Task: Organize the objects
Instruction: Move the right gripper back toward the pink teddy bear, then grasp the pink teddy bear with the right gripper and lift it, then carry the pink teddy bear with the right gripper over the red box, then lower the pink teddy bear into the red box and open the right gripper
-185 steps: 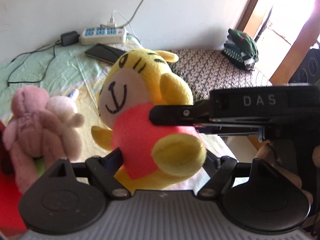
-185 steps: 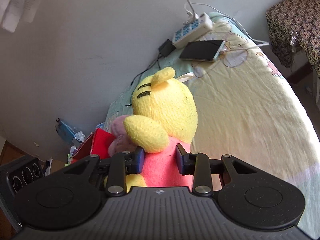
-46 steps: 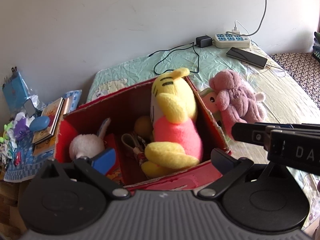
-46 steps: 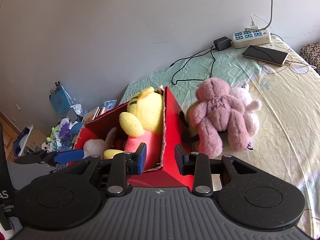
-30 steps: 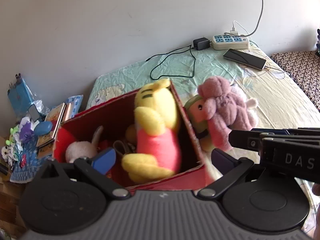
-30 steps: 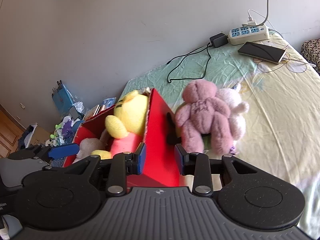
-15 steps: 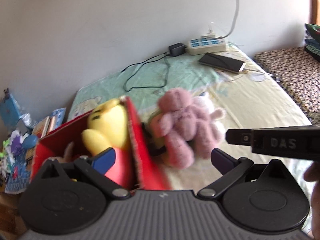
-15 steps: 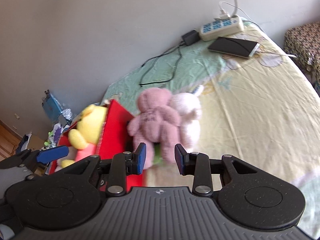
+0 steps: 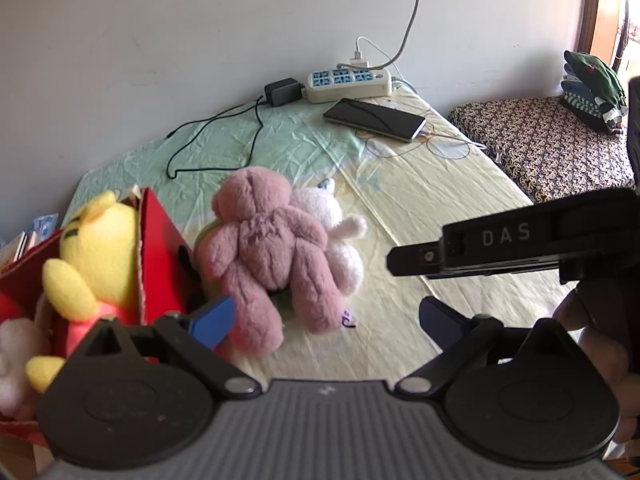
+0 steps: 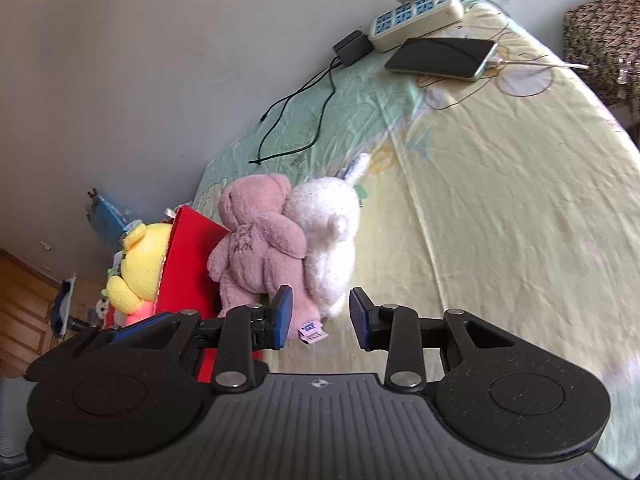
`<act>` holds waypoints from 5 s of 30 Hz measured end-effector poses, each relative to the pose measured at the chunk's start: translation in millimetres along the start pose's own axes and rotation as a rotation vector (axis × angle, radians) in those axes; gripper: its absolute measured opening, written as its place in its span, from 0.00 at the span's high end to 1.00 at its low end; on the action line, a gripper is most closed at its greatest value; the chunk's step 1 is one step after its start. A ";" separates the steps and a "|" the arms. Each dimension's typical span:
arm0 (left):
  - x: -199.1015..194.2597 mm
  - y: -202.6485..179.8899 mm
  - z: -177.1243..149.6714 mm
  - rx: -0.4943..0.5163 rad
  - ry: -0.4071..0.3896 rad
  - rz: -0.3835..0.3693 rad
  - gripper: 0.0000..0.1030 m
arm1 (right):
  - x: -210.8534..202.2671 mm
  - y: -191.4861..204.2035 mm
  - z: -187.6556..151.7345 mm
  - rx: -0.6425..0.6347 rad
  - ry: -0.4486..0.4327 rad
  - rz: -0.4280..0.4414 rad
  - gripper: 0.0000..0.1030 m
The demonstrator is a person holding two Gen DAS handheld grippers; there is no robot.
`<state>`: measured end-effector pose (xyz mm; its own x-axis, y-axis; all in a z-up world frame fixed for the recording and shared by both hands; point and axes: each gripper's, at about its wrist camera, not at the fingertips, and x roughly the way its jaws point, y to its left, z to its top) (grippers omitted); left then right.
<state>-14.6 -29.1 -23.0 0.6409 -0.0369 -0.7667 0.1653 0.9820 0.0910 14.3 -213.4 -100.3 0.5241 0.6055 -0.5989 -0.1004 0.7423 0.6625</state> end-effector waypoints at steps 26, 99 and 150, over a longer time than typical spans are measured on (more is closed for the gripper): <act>72.0 15.6 16.4 -0.063 0.068 0.012 0.03 | 81.8 5.8 50.6 -0.089 0.126 0.139 0.54; -40.0 6.0 -64.4 0.078 0.019 -0.200 0.24 | -4.6 43.7 -61.5 -0.037 0.127 0.173 0.65; -5.5 285.4 -80.3 0.014 -0.005 -0.112 0.18 | 193.3 259.6 -66.0 -0.308 0.109 -0.065 0.70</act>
<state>-31.2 266.2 -43.8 0.6216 -0.1473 -0.7693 0.2465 0.9690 0.0136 33.8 115.3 -73.7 0.4462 0.5687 -0.6911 -0.3297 0.8223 0.4638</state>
